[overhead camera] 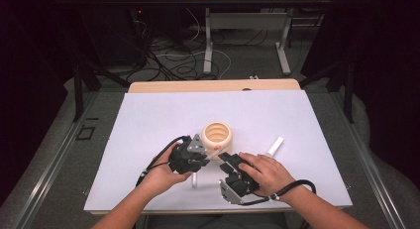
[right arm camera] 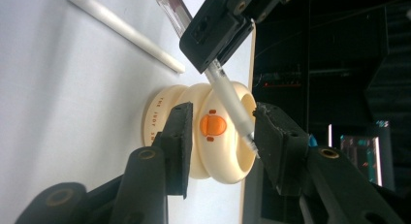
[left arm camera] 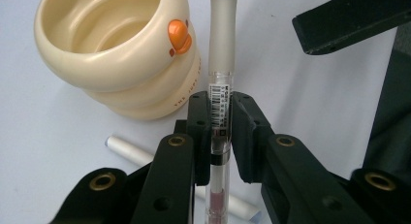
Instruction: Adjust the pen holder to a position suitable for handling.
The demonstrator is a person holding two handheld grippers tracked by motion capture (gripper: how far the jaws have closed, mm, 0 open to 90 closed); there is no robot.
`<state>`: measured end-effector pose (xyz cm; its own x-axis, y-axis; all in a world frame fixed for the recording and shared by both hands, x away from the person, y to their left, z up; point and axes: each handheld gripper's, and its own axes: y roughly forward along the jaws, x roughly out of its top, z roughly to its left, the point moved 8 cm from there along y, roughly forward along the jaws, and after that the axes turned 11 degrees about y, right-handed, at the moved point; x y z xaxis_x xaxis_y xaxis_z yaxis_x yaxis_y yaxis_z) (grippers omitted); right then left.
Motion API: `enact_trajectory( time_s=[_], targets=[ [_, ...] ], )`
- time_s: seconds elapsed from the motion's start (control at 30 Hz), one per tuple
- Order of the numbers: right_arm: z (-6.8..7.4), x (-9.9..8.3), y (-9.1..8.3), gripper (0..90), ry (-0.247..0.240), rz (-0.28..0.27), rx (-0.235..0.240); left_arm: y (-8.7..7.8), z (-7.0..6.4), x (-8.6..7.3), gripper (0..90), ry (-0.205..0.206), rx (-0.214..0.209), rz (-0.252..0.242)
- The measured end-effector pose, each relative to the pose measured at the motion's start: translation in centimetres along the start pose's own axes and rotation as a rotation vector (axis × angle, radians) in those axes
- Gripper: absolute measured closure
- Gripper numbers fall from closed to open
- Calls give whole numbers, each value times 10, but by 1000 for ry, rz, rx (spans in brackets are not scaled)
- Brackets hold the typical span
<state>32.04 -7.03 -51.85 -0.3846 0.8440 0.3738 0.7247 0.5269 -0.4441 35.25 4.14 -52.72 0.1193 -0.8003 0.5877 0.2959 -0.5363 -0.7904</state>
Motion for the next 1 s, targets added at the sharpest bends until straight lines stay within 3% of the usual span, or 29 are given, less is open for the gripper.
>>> enact_trajectory(
  time_s=[0.07, 0.1, 0.2, 0.23, 0.3, 0.37, 0.47, 0.57, 0.6, 0.77, 0.8, 1.0],
  targets=[
    [-4, -3, -2, 570, -1, 36, 15, -1, 2, 0, 795, -34, 0, -19],
    [-3, -3, 0, 569, 54, 6, -10, -1, 4, 0, 795, -48, 12, -26],
    [-9, -6, -1, 569, 109, 8, 5, -3, 6, 1, 795, -84, -4, -51],
    [-8, -7, -2, 561, 161, 14, 10, -2, 7, 1, 795, -96, 13, -67],
    [-15, -7, -2, 555, 186, -9, 9, -4, 9, 2, 795, -109, 11, -74],
    [-15, -10, -3, 543, 268, 7, 23, -5, 12, 2, 795, -125, 15, -91],
    [-19, -16, -3, 512, 350, 23, 32, -8, 15, 3, 796, -137, 12, -95],
    [-23, -21, 0, 485, 409, 18, 47, -9, 17, 4, 796, -177, 10, -122],
    [-21, -23, 0, 471, 467, 32, 58, -10, 19, 4, 795, -171, 14, -126],
    [-21, -31, 3, 408, 593, 31, 85, -14, 23, 5, 795, -213, -4, -157],
    [-21, -32, 4, 398, 618, 33, 96, -14, 25, 6, 795, -219, 14, -173],
    [-17, -40, 6, 358, 693, 51, 124, -19, 30, 8, 794, -226, 28, -222]
  ],
)
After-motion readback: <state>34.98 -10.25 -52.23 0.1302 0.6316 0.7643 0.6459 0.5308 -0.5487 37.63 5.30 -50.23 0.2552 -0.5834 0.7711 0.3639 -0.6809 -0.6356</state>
